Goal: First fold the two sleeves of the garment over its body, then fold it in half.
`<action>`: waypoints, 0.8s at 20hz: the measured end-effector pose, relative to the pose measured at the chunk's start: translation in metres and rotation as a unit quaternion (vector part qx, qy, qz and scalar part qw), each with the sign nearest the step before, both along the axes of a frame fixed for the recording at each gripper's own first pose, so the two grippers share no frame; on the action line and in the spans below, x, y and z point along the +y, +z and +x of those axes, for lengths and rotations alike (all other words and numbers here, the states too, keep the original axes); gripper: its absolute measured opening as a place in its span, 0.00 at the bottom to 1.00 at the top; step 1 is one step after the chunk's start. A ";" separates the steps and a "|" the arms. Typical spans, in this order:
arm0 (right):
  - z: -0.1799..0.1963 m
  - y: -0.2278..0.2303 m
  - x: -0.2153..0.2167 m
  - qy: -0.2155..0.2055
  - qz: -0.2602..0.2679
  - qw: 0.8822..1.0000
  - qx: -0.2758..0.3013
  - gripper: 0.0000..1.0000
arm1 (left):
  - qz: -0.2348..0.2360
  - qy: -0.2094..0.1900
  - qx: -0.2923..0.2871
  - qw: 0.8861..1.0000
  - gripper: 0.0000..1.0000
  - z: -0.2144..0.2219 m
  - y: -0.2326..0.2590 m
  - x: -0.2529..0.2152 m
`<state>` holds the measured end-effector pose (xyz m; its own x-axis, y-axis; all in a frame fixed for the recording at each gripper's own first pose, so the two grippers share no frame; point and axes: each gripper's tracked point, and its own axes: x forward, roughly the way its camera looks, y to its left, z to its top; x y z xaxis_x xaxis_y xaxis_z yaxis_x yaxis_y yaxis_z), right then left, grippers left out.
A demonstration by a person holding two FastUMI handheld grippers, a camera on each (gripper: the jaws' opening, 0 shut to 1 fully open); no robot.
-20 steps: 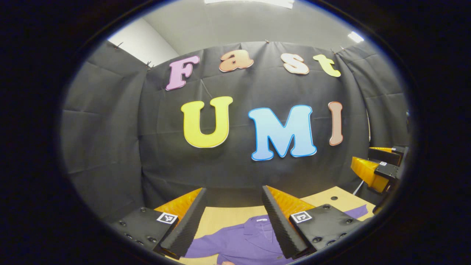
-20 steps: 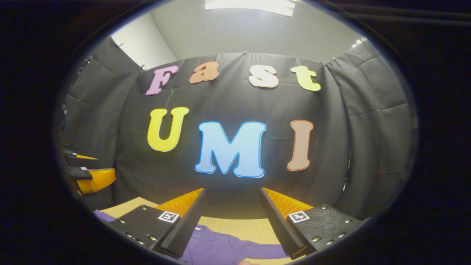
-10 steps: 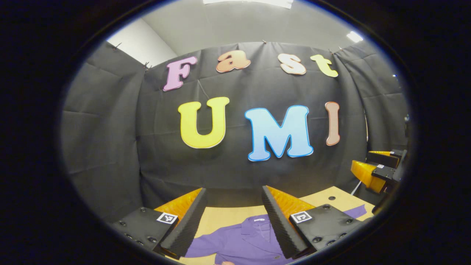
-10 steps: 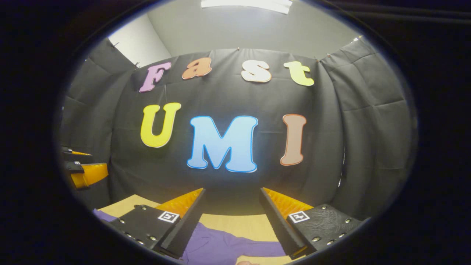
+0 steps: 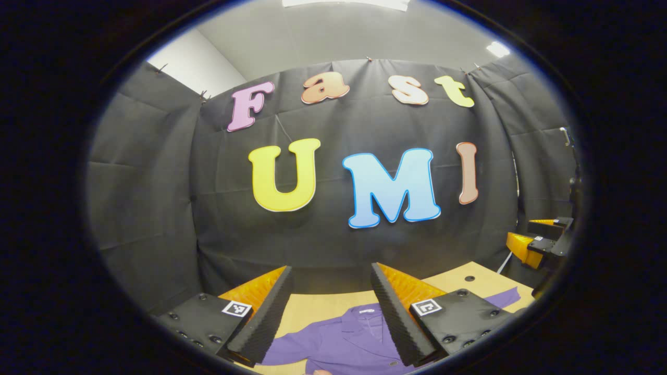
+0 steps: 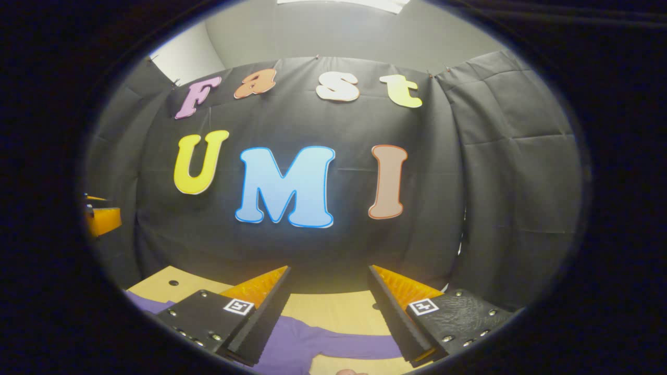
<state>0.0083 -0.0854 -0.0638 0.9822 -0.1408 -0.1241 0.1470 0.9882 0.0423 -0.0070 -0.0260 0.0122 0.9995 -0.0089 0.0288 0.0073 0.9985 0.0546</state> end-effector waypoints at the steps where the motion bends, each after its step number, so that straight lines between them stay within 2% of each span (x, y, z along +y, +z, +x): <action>1: 0.000 -0.006 -0.006 -0.005 0.001 1.000 0.004 0.92 | 0.001 0.000 0.000 1.000 0.93 0.001 0.000 -0.001; 3: 0.000 -0.017 -0.020 -0.018 0.003 1.000 0.014 0.92 | 0.002 0.001 -0.001 1.000 0.93 0.001 0.000 0.000; 4: 0.001 -0.024 -0.028 -0.026 0.004 0.999 0.021 0.96 | 0.002 0.001 -0.001 1.000 0.93 0.000 0.000 0.000; 9: -0.002 -0.067 -0.071 -0.067 0.025 0.996 0.058 0.92 | 0.005 0.009 0.000 1.000 0.93 0.002 -0.001 0.005; 16: -0.005 -0.122 -0.129 -0.110 0.014 0.988 0.106 0.92 | 0.007 0.029 0.004 1.000 0.93 0.001 -0.004 0.015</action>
